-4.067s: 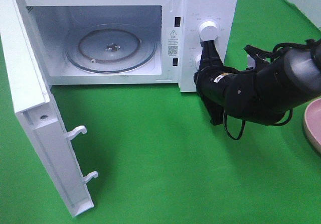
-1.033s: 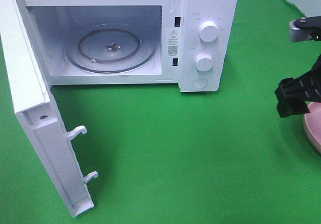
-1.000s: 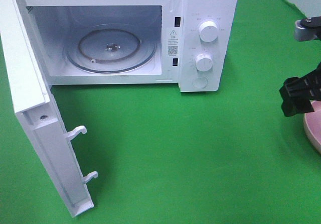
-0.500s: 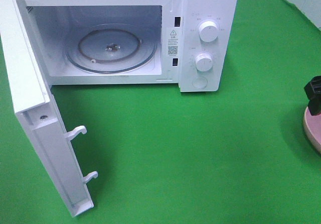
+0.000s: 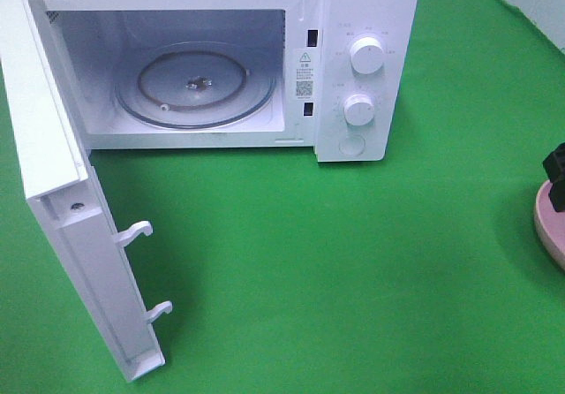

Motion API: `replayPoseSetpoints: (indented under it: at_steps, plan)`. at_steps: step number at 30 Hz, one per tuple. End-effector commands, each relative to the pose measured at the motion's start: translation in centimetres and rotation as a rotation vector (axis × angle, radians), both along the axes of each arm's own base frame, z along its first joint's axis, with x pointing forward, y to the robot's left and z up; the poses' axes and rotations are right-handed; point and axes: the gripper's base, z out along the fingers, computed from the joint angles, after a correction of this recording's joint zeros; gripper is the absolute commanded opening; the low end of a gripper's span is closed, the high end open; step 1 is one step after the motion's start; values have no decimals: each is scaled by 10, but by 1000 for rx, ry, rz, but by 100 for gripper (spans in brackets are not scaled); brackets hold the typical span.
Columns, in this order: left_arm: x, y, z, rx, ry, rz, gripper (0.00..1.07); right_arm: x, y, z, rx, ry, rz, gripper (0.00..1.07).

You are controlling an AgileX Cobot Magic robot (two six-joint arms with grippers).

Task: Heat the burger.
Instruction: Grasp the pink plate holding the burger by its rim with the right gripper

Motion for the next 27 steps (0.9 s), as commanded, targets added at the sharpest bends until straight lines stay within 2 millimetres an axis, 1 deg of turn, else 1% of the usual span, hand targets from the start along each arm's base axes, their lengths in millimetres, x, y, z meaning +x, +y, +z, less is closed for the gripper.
replayPoseSetpoints:
  at_steps: [1,3,4,5,8,9,10,11,16,17,18,20,23,24,27]
  plan:
    - [-2,0,0,-4,-21,-3,98,4,-1,-9,2,38,5,79]
    - [-2,0,0,-4,-21,-3,98,9,-1,-22,4,78,7,79]
    - [-2,0,0,-4,-21,-3,98,9,-1,-22,4,78,7,79]
    - [-2,0,0,-4,-21,-3,98,12,-1,-29,4,97,9,79]
    - [-2,0,0,-4,-21,-3,98,13,-1,-31,5,103,10,79]
    - [-2,0,0,-4,-21,-3,98,15,-1,-37,6,119,11,79]
    - [-2,0,0,-4,-21,-3,98,15,-1,-37,6,119,11,79]
    - [-2,0,0,-4,-21,-3,98,17,-1,-42,5,126,15,79]
    - [-2,0,0,-4,-21,-3,98,20,-2,-52,0,145,23,79]
    - [-2,0,0,-4,-21,-3,98,22,-2,-57,-6,153,28,79]
    - [-2,0,0,-4,-21,-3,98,22,-2,-57,-6,153,28,79]
    - [-2,0,0,-4,-21,-3,98,26,-2,-67,-3,164,31,78]
    - [-2,0,0,-4,-21,-3,98,27,-2,-71,-1,166,34,78]
    - [-2,0,0,-4,-21,-3,98,29,-2,-75,1,171,36,78]
    - [-2,0,0,-4,-21,-3,98,30,-1,-81,5,178,32,77]
